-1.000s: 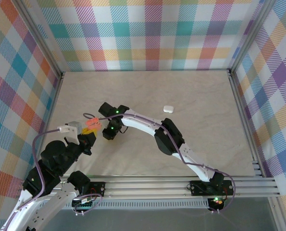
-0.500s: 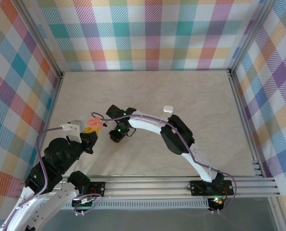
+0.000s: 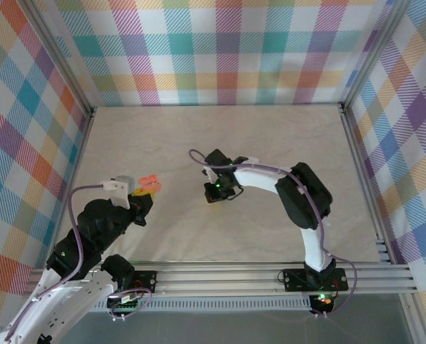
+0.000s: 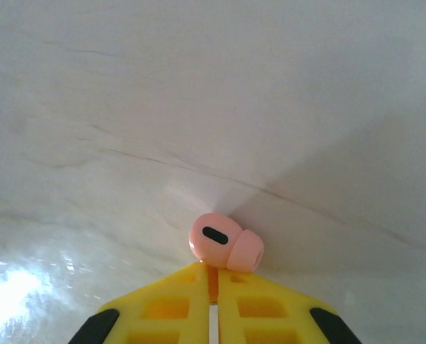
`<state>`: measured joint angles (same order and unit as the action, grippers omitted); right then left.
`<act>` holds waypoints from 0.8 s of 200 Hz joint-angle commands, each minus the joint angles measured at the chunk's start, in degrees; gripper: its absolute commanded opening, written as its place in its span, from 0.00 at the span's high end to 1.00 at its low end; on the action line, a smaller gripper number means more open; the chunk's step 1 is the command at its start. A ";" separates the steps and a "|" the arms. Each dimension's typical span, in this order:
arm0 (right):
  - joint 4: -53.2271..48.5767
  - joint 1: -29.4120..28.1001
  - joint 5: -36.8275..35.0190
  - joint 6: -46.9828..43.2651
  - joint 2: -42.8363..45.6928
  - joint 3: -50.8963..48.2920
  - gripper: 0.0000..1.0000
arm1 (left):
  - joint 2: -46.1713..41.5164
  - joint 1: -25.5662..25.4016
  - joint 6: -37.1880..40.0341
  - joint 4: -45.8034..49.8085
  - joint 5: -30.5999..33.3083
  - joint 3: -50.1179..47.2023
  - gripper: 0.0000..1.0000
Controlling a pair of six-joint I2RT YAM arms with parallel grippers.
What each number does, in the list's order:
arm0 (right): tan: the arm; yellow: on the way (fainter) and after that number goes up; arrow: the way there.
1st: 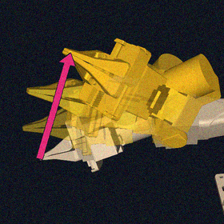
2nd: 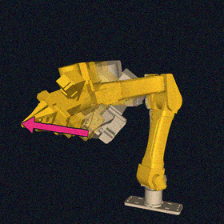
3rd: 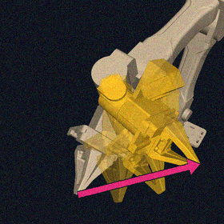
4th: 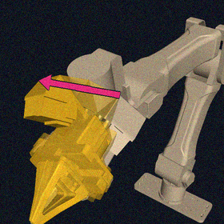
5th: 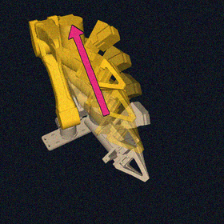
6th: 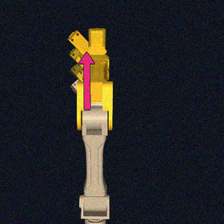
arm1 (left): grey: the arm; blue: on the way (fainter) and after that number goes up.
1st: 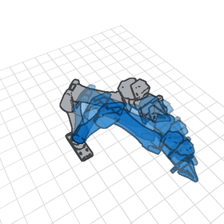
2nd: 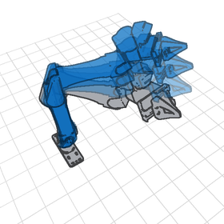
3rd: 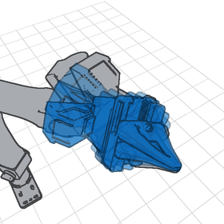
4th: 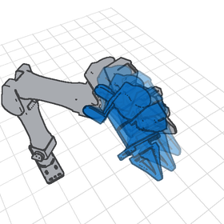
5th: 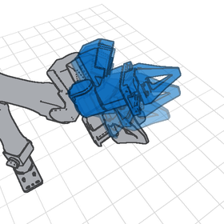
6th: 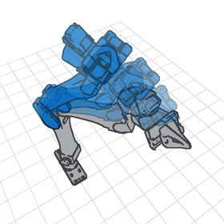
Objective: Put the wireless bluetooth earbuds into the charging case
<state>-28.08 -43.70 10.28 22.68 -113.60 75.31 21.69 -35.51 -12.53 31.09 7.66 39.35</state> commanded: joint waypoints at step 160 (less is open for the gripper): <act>-1.79 3.01 -0.92 18.11 15.73 -8.73 0.50 | 5.75 -0.53 0.14 -19.62 -17.08 -5.55 1.00</act>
<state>-22.22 -41.15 13.23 44.10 -101.25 63.48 26.65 -35.51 -12.62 15.53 -7.75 35.62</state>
